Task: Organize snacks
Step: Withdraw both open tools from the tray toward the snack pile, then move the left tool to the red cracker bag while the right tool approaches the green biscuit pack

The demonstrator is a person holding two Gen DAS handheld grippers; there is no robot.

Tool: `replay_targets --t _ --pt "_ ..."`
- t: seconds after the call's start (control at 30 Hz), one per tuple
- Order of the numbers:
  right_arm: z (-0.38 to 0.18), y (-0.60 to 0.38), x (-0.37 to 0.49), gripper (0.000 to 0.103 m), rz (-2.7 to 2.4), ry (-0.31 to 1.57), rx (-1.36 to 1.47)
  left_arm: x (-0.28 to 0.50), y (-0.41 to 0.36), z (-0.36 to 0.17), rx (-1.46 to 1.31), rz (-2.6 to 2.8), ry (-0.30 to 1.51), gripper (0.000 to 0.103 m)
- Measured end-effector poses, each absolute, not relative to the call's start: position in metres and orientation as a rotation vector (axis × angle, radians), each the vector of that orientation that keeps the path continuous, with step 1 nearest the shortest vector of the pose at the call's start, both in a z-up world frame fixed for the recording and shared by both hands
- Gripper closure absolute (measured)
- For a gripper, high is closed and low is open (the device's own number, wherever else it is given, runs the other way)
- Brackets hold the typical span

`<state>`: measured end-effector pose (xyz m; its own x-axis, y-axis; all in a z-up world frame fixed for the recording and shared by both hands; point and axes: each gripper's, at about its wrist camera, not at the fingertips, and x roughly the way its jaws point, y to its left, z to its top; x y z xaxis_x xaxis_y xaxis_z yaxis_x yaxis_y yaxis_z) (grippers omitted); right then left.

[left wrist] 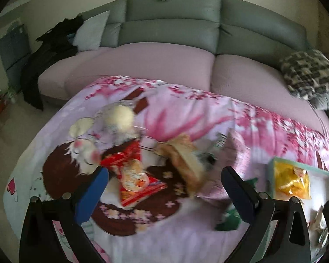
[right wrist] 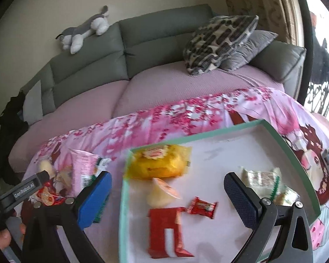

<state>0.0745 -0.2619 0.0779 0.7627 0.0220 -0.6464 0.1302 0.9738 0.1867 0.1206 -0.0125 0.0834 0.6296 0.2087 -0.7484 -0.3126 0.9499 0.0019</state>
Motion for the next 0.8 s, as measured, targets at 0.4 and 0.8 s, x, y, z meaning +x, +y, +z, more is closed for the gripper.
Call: replay_targets --t 0.4,0.8 --pt "0.102 -0.206 0.102 0.000 0.046 0.661 0.183 0.125 0.036 0.086 -0.192 0.352 0.831 0.001" --pt "0.090 -0.165 0.122 0.000 0.103 0.702 0.198 0.115 0.100 0.076 -0.304 0.436 0.853 0.001"
